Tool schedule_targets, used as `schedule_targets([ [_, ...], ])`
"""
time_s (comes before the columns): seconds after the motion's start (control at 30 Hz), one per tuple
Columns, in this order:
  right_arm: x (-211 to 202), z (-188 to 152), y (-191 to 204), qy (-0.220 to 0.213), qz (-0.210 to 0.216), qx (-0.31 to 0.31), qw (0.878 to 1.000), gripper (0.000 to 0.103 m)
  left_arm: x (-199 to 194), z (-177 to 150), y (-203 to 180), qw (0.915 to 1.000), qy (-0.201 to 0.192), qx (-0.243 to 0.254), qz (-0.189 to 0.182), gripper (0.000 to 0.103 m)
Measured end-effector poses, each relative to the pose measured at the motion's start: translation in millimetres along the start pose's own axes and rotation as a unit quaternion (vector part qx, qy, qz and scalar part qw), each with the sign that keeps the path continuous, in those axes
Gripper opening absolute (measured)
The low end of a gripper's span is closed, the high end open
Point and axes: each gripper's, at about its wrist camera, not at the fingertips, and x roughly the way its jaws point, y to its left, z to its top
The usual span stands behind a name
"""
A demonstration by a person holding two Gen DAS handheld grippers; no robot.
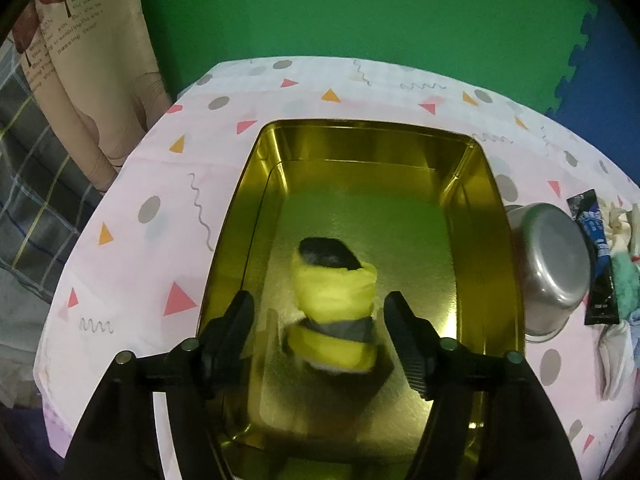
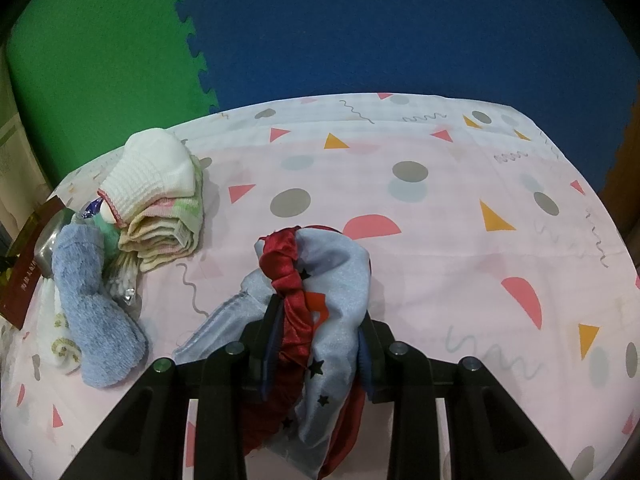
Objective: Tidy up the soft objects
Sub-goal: 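Lift the left tool away from the gold tin, then carry the star-print cloth into the gold tin and open the right tool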
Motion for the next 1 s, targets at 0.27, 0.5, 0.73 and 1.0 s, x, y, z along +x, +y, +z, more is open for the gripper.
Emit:
schedule_targets([
  [0.27, 0, 0, 3, 0.0, -0.012, -0.01, 1.0, 0.032, -39, -22, 0, 0.9987, -0.044, -0.021, 0.017, 0.07],
  [0.5, -4, -1, 6, 0.001, -0.024, -0.001, 1.0, 0.032, -61, -53, -9, 0.9934, -0.087, -0.02, 0.072, 0.071],
  [0.73, -14, 0, 17, 0.001, -0.045, -0.008, 0.999, 0.026, -67, -65, -9, 0.9934, -0.093, -0.036, 0.057, 0.073],
  [1.0, -41, 11, 41, -0.013, -0.054, -0.031, 0.998, 0.023, -69, -76, 1, 0.9909, -0.104, -0.066, 0.054, 0.081],
])
